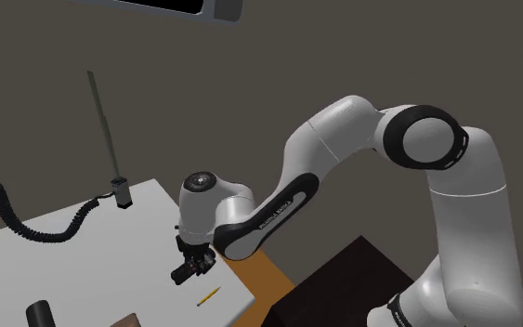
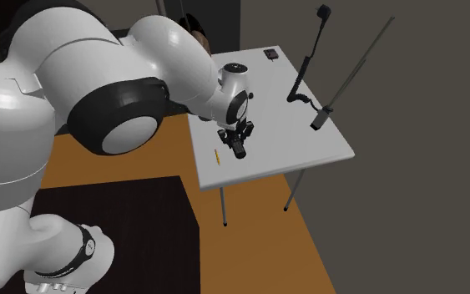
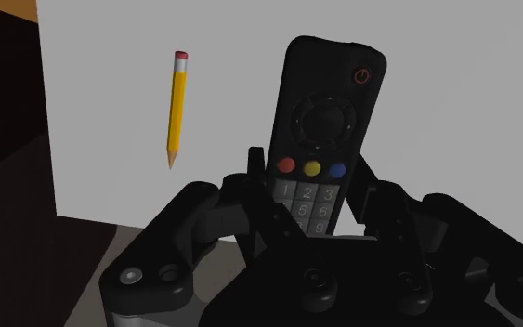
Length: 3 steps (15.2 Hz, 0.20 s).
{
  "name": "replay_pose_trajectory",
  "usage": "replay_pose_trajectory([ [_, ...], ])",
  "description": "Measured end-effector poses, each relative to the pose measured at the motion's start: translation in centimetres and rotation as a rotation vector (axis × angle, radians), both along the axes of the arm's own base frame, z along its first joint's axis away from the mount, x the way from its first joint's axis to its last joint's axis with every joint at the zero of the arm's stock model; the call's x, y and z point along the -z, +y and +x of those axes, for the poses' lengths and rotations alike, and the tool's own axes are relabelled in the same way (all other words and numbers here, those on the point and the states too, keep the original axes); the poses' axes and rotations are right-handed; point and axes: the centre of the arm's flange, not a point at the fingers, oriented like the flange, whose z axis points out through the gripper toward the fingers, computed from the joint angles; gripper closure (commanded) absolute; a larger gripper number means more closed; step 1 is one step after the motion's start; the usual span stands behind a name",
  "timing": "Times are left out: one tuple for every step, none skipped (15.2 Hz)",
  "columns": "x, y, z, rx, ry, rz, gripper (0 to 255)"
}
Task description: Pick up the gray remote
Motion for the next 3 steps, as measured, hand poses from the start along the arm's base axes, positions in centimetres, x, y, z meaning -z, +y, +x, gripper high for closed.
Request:
replay_pose_trajectory([
  [-0.53,0.02,-0.01,0.0,0.0,0.0,255],
  [-0.98,0.05,0.06,0.0,0.0,0.0,255],
  [-1.31,0.05,0.03,0.0,0.0,0.0,255],
])
